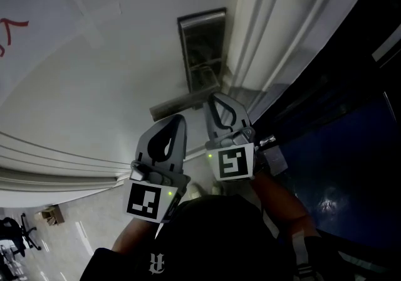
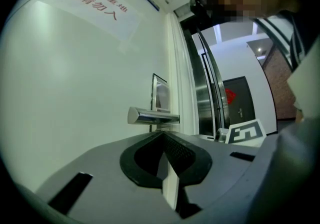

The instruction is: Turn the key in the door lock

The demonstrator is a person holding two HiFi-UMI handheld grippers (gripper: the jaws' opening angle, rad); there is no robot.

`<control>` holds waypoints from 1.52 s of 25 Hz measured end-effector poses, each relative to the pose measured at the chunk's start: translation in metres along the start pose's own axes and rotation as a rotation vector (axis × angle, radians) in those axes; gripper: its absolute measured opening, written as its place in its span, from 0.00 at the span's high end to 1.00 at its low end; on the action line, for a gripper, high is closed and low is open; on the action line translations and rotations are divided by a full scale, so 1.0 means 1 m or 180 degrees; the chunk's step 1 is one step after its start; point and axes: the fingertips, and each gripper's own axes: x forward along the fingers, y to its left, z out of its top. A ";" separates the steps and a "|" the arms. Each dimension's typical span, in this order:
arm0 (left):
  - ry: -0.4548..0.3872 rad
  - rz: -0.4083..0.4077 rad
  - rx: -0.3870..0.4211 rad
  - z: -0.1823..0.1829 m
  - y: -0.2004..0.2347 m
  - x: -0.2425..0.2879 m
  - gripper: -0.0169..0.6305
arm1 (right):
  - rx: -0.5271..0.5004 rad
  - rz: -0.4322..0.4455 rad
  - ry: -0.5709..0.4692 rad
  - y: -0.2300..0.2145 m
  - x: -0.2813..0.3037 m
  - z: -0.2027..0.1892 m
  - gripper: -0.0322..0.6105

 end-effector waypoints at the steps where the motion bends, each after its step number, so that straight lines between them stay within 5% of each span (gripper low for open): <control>1: 0.0003 0.0000 -0.0001 0.000 0.000 0.000 0.96 | 0.0359 0.0033 0.0006 -0.001 0.000 -0.002 0.92; 9: -0.0001 0.0012 0.0008 -0.001 0.002 -0.003 0.96 | 0.4008 0.0517 -0.0161 -0.010 0.000 -0.016 0.91; 17: 0.0009 0.0014 0.0000 -0.002 0.003 -0.004 0.96 | 0.5881 0.0741 -0.0223 -0.010 -0.001 -0.028 0.91; 22: 0.0008 0.0018 -0.0004 -0.002 0.005 -0.004 0.96 | 0.6184 0.0812 -0.0283 -0.009 0.000 -0.027 0.91; 38: 0.0052 -0.0050 -0.0055 -0.011 -0.004 0.005 0.96 | 0.5599 0.1075 -0.0199 -0.005 -0.021 -0.025 0.91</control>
